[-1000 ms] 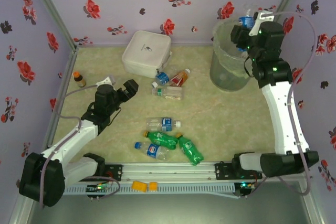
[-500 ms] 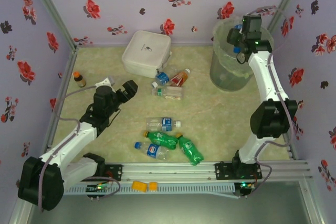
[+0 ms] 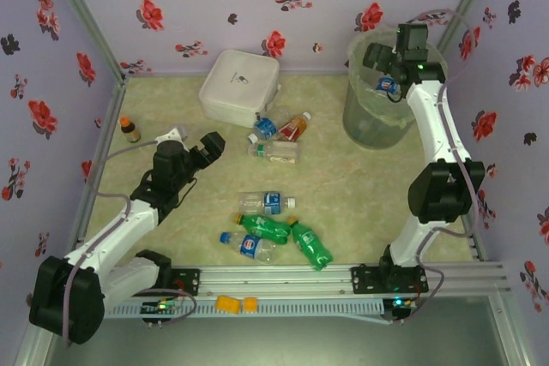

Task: Put the plastic bottles in the bin

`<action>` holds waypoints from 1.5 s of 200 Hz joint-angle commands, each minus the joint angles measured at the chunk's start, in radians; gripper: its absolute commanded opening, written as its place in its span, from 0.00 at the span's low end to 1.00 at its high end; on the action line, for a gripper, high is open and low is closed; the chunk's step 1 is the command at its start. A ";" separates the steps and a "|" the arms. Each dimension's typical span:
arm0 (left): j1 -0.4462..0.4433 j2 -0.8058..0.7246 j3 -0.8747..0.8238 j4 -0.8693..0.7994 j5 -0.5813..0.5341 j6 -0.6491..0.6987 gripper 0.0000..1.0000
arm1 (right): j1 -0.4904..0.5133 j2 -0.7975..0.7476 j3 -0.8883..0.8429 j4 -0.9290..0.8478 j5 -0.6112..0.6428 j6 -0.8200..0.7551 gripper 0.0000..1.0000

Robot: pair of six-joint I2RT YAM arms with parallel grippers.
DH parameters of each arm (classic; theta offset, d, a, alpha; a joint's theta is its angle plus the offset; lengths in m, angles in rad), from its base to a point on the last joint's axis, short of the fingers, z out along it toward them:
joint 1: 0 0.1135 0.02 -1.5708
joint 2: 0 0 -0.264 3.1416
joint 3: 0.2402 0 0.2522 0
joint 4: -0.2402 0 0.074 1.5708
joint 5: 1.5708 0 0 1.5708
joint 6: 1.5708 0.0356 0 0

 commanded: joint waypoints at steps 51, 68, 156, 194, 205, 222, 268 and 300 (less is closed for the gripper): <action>0.001 0.017 0.002 0.033 0.028 -0.003 1.00 | 0.062 -0.245 -0.091 -0.027 -0.142 -0.022 1.00; -0.001 0.029 0.010 0.032 0.039 -0.002 1.00 | 0.133 -0.319 -0.177 -0.036 -0.177 -0.038 1.00; -0.072 0.158 0.098 0.036 0.091 0.016 1.00 | 0.697 -0.587 -0.778 -0.045 -0.189 0.024 1.00; -0.100 0.191 0.124 0.029 0.098 0.020 1.00 | 0.906 -0.591 -0.930 -0.018 -0.154 0.163 1.00; -0.104 0.196 0.126 0.026 0.098 0.021 1.00 | 0.961 -0.593 -0.956 -0.056 -0.101 0.202 1.00; -0.104 0.203 0.128 0.026 0.098 0.021 1.00 | 1.025 -0.597 -1.001 -0.125 -0.036 0.262 1.00; -0.107 0.229 0.136 0.036 0.098 0.019 1.00 | 1.150 -0.617 -1.115 -0.128 0.025 0.363 0.99; -0.110 0.226 0.137 0.032 0.101 0.022 1.00 | 1.163 -0.576 -1.189 -0.038 -0.010 0.385 0.93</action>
